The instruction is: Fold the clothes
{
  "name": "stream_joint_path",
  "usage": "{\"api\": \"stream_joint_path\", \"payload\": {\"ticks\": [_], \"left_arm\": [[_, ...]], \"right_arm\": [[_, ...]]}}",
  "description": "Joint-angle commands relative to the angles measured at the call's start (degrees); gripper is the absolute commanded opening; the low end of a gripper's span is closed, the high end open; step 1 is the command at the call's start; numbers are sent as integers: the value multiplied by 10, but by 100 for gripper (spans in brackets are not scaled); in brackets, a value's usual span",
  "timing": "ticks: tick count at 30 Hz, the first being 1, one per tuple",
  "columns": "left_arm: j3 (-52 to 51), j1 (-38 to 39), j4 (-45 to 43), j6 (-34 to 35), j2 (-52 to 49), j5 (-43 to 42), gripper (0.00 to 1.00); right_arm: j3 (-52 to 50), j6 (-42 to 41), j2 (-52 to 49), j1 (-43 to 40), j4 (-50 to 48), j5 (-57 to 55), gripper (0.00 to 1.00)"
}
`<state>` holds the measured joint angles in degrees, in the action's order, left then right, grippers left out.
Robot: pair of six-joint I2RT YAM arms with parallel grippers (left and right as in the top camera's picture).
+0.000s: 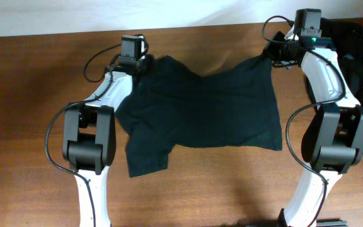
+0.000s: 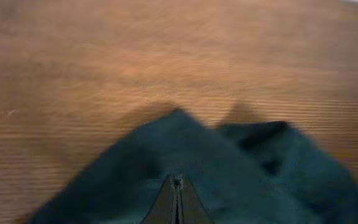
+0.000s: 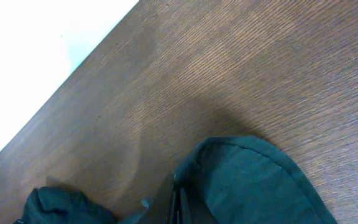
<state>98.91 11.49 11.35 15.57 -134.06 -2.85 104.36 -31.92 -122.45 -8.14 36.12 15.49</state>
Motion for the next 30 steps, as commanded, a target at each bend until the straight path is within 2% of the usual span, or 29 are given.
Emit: {"api": "stream_joint_path", "payload": {"ticks": [1,10,18,23,30], "left_arm": [[8,-16,0,-16,-13,-24,1],[8,-19,-22,-24,-16,-27,0],[18,-19,-47,-24,-17,-91,0],[62,-19,69,-25,-17,-122,0],[235,-17,280,-65,-17,-118,0]], "right_arm": [[5,-1,-7,3,-4,-12,4],[-5,-1,-8,3,-5,-28,4],[-9,-1,-15,3,-12,-29,4],[-9,-1,-24,3,-13,-30,4],[-9,-1,-37,3,-13,-31,4]]}}
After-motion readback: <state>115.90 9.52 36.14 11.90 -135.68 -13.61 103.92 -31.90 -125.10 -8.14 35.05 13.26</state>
